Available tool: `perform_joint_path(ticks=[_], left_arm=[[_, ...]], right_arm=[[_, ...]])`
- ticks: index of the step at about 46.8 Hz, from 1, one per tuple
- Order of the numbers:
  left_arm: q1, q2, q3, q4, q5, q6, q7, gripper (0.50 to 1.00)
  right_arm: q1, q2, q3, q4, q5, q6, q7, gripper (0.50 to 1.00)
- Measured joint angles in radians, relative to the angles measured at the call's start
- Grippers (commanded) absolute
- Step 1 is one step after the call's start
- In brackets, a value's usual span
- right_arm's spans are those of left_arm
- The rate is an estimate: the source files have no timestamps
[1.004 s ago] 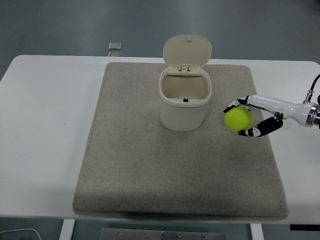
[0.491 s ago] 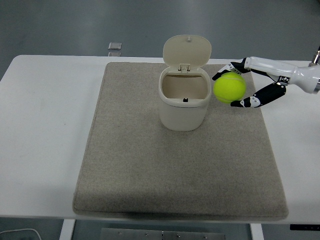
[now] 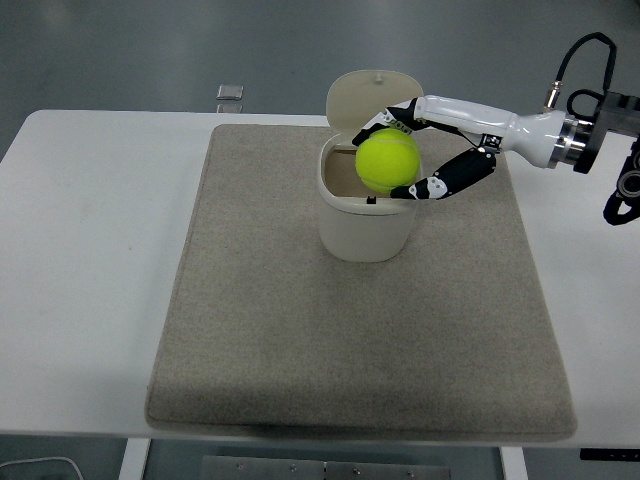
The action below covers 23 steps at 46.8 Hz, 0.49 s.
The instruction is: Pick up the tennis ball and place it in the box.
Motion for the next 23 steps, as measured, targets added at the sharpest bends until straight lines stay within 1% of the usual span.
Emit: perform_joint_path(ticks=[5,6,7,8,11,12,14,15,17,19,23], left_arm=[[0.000,0.000,0.000,0.000,0.000,0.000,0.000,0.992],[0.000,0.000,0.000,0.000,0.000,0.000,0.000,0.992],[0.000,0.000,0.000,0.000,0.000,0.000,0.000,0.992],[0.000,0.000,0.000,0.000,0.000,0.000,0.000,0.992],[0.000,0.000,0.000,0.000,0.000,0.000,0.000,0.992],[0.000,0.000,0.000,0.000,0.000,0.000,0.000,0.992],[0.000,0.000,0.000,-0.001,0.000,0.000,0.000,0.992],[0.000,0.000,0.000,0.000,0.000,0.000,0.000,0.992],[0.000,0.000,0.000,0.000,0.000,0.000,0.000,0.992],[0.000,0.000,0.000,0.000,0.000,0.000,0.000,0.992],[0.000,0.000,0.000,-0.001,0.000,0.000,0.001,0.992]], right_arm=[[0.004,0.024,-0.002,-0.014,-0.002,-0.030,-0.029,0.500],[0.004,0.026,-0.002,-0.016,-0.002,-0.031,-0.031,0.506],[0.004,0.027,-0.002,-0.019,-0.002,-0.032,-0.031,0.547],[0.004,0.028,-0.003,-0.020,-0.003,-0.033,-0.032,0.576],[0.004,0.031,-0.005,-0.021,-0.003,-0.033,-0.032,0.617],[0.003,0.033,-0.005,-0.021,-0.003,-0.033,-0.032,0.639],[0.001,0.034,-0.007,-0.021,-0.003,-0.033,-0.032,0.711],[0.000,0.034,-0.008,-0.021,-0.002,-0.033,-0.032,0.729],[0.000,0.034,-0.009,-0.021,-0.002,-0.033,-0.032,0.744],[-0.001,0.034,-0.011,-0.021,-0.002,-0.034,-0.032,0.768],[-0.002,0.034,-0.014,-0.022,-0.002,-0.034,-0.032,0.835]])
